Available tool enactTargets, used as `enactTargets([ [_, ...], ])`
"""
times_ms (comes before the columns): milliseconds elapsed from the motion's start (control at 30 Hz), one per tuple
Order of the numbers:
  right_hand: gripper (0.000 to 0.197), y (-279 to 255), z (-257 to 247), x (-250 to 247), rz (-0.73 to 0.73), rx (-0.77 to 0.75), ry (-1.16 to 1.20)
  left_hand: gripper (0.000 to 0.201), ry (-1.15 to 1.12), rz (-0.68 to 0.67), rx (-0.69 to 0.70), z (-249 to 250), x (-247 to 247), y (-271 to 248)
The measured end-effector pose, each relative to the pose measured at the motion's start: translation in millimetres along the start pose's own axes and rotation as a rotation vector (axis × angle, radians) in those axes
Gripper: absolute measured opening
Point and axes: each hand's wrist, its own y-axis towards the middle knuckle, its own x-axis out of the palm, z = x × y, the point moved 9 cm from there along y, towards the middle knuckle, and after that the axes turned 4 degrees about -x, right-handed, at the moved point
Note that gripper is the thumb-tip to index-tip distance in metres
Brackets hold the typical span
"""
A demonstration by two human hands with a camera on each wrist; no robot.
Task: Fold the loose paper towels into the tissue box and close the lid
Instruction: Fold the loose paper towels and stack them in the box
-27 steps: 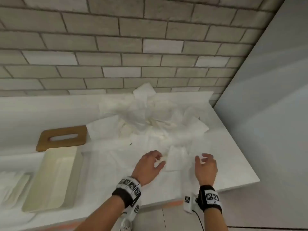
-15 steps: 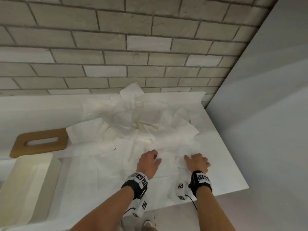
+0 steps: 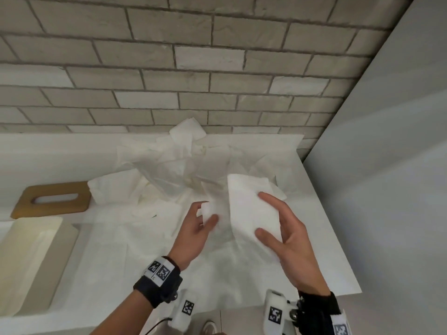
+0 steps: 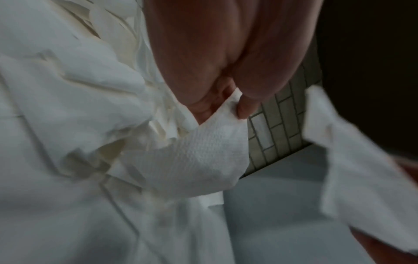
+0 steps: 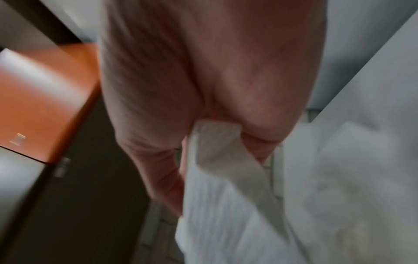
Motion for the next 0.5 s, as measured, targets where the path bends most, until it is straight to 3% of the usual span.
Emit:
enactTargets([
  [100, 0.072, -2.2, -19.3, 26.3, -0.147, 0.008, 0.043, 0.023, -0.057, -0.08, 0.002, 26.0, 10.9, -10.1],
  [167, 0.076, 0.1, -7.6, 39.1, -0.212, 0.063, -0.063, 0.027, -0.092, -0.091, -0.032, 35.1, 10.8, -15.3],
  [300, 0.08, 6.9, 12.1, 53.3, -0.255, 0.073, -0.198, 0.037, -0.224, -0.028, -0.117, 36.2, -7.2, -19.3],
  [500, 0.081, 18.9, 10.2, 83.2, -0.287, -0.038, -0.359, 0.038, -0.288, 0.033, -0.097, 42.5, -42.1, -22.9],
])
